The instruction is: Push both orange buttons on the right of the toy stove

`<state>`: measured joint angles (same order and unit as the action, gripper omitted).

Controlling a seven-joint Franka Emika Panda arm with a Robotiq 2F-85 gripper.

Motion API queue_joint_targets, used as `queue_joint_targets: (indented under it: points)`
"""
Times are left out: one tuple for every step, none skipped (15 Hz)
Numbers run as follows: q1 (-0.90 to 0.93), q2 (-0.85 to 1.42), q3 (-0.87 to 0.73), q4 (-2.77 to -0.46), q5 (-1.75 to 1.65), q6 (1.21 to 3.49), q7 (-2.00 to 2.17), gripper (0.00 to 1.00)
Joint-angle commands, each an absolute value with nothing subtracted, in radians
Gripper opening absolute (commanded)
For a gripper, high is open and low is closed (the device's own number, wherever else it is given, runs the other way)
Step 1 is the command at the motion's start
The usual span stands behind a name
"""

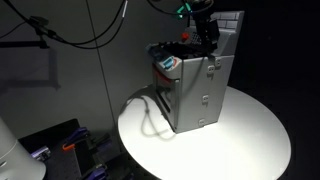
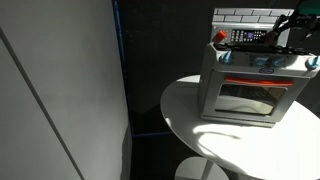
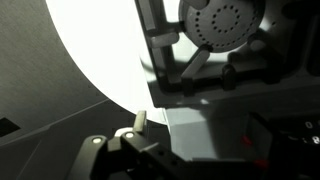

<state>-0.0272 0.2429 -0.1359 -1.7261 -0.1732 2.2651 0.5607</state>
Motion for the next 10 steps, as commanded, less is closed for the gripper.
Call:
queue_joint_targets:
  points:
    - [-0.024, 0.249, -0.138, -1.712, -0.165, 2.246, 0.556, 1.00]
    - [-0.024, 0.251, -0.138, -1.711, -0.165, 2.246, 0.557, 1.00]
    - [-0.024, 0.253, -0.139, -1.710, -0.165, 2.246, 0.557, 1.00]
    - [-0.024, 0.255, -0.139, -1.709, -0.166, 2.246, 0.558, 1.00]
    - [-0.024, 0.258, -0.140, -1.707, -0.167, 2.247, 0.558, 1.00]
    - [-0.024, 0.260, -0.140, -1.706, -0.166, 2.247, 0.558, 1.00]
    - [-0.024, 0.263, -0.140, -1.704, -0.168, 2.248, 0.559, 1.00]
    - [-0.023, 0.266, -0.141, -1.701, -0.168, 2.249, 0.560, 1.00]
    - [-0.023, 0.268, -0.141, -1.699, -0.168, 2.249, 0.560, 1.00]
    - [-0.023, 0.270, -0.141, -1.697, -0.167, 2.251, 0.560, 1.00]
